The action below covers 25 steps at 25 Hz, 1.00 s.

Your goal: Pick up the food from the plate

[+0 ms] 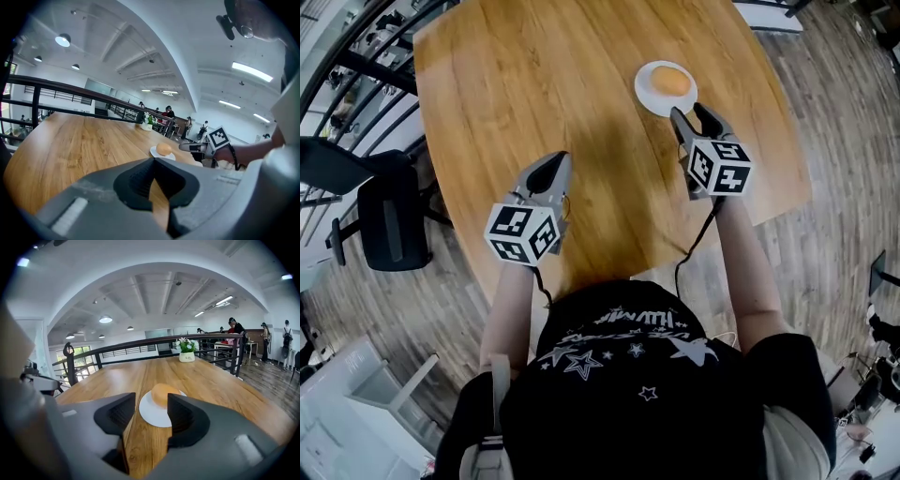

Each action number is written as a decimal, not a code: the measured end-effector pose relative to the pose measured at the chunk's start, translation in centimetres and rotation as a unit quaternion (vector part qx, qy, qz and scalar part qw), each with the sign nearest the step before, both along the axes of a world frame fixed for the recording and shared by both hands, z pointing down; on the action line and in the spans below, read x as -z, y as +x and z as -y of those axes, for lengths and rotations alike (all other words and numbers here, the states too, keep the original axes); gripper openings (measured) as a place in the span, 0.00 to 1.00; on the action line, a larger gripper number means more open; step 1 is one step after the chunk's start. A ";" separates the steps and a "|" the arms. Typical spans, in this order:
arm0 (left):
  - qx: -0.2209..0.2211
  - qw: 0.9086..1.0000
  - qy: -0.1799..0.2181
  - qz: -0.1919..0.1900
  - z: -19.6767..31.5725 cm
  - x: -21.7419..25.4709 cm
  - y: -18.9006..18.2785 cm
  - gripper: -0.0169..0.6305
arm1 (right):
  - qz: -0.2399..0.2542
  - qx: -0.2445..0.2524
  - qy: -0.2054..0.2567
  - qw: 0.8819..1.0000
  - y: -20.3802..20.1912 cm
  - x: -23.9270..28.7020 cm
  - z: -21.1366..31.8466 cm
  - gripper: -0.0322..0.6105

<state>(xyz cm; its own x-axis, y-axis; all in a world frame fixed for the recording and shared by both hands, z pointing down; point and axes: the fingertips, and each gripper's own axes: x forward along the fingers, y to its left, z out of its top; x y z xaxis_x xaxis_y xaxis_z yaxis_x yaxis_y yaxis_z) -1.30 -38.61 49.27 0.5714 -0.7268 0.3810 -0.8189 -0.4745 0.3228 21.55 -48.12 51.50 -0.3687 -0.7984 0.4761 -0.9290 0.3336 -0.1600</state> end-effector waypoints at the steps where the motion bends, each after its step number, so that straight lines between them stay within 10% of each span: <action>1: 0.000 1.000 -0.004 0.000 0.2 -0.3 -0.2 0.03 | -0.006 0.004 -0.002 1.000 -0.3 -0.3 0.5 0.40; 10: 0.002 1.000 -0.025 -0.004 1.3 -2.1 -0.8 0.03 | -0.043 0.021 -0.031 0.998 -1.2 -3.3 4.3 0.68; 25: 0.019 0.999 -0.043 -0.019 2.0 -3.8 -1.9 0.03 | -0.154 0.066 -0.063 0.984 -1.3 -7.3 9.0 0.75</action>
<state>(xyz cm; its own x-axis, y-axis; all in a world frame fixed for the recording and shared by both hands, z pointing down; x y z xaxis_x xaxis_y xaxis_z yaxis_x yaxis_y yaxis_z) -3.16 -40.65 53.11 0.5593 -0.7142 0.4209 -0.8221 -0.4128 0.3920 20.25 -57.12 58.85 -0.2880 -0.6799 0.6744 -0.8895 0.4507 0.0746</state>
